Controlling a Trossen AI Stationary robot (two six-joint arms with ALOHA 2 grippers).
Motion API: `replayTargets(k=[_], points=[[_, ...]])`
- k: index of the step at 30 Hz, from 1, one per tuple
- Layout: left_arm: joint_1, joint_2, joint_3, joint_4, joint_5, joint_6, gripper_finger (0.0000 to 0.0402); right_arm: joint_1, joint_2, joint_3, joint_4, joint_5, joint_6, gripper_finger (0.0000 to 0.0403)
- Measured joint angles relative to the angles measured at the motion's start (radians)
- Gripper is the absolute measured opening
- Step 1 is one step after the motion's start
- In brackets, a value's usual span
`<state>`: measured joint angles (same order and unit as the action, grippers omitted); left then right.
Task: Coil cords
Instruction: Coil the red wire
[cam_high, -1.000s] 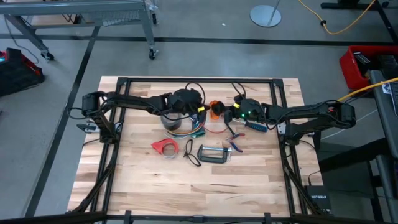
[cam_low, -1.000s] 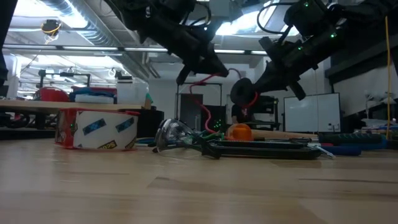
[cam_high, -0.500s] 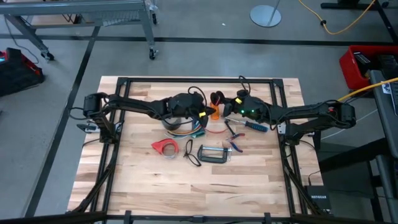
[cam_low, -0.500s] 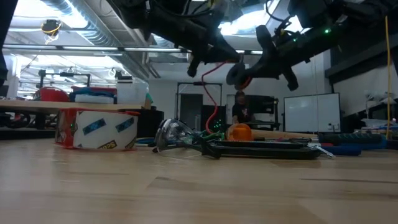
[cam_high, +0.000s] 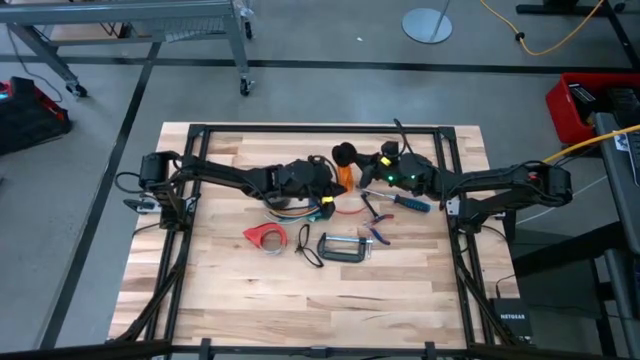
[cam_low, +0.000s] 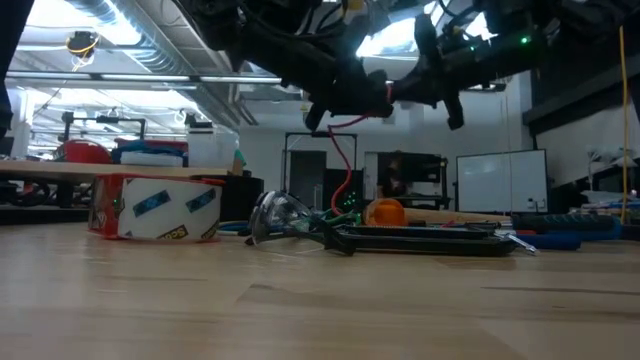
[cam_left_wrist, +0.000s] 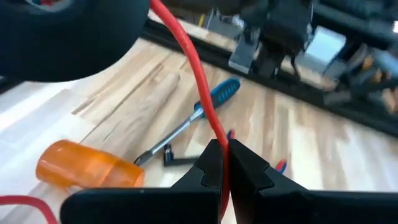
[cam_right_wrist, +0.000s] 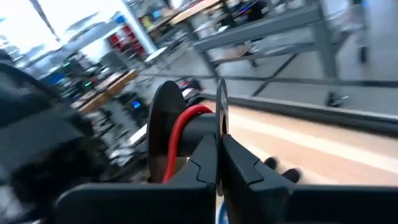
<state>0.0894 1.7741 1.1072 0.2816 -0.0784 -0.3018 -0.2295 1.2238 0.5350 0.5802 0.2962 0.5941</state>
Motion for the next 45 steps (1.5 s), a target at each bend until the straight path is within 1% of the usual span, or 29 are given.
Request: replayTargets(k=[5, 9, 13, 17, 24, 27, 29, 34, 37, 41, 43, 45], points=[[-0.001, 0.000, 0.000, -0.076, -0.021, 0.058, 0.0000, 0.000, -0.039, 0.000, -0.035, -0.113, -0.001, 0.0005], [-0.001, 0.000, 0.001, -0.132, -0.051, 0.114, 0.0000, 0.000, -0.091, 0.000, -0.108, -0.178, 0.000, 0.0005], [-0.001, -0.001, 0.001, -0.154, -0.063, 0.184, 0.0005, 0.000, -0.153, 0.000, -0.203, -0.244, 0.001, 0.0005], [-0.001, -0.001, 0.002, -0.157, -0.063, 0.267, 0.0015, 0.000, -0.206, 0.000, -0.259, -0.302, 0.002, 0.0005], [-0.001, 0.005, -0.003, -0.194, -0.065, 0.359, 0.0035, 0.000, -0.257, 0.003, -0.221, -0.418, 0.015, 0.0005], [-0.001, 0.000, -0.001, -0.185, -0.066, 0.369, 0.0042, 0.000, -0.263, 0.002, -0.236, -0.473, 0.031, 0.0005], [-0.001, 0.000, -0.001, -0.198, -0.066, 0.378, 0.0045, 0.000, -0.265, 0.002, -0.231, -0.489, 0.032, 0.0005], [-0.001, 0.001, -0.002, -0.208, -0.067, 0.383, 0.0040, 0.000, -0.264, 0.002, -0.263, -0.508, 0.034, 0.0005], [-0.001, 0.001, -0.002, -0.245, -0.067, 0.382, 0.0033, 0.000, -0.275, 0.001, -0.303, -0.518, 0.034, 0.0005], [0.000, 0.001, -0.002, -0.303, -0.069, 0.381, 0.0016, 0.000, -0.306, 0.001, -0.356, -0.555, 0.034, 0.0005], [0.001, 0.001, -0.002, -0.325, -0.086, 0.381, 0.0005, 0.000, -0.321, 0.001, -0.386, -0.582, 0.034, 0.0005], [0.008, 0.001, -0.002, -0.334, -0.102, 0.381, 0.0003, 0.000, -0.336, 0.001, -0.416, -0.616, 0.034, 0.0005]])
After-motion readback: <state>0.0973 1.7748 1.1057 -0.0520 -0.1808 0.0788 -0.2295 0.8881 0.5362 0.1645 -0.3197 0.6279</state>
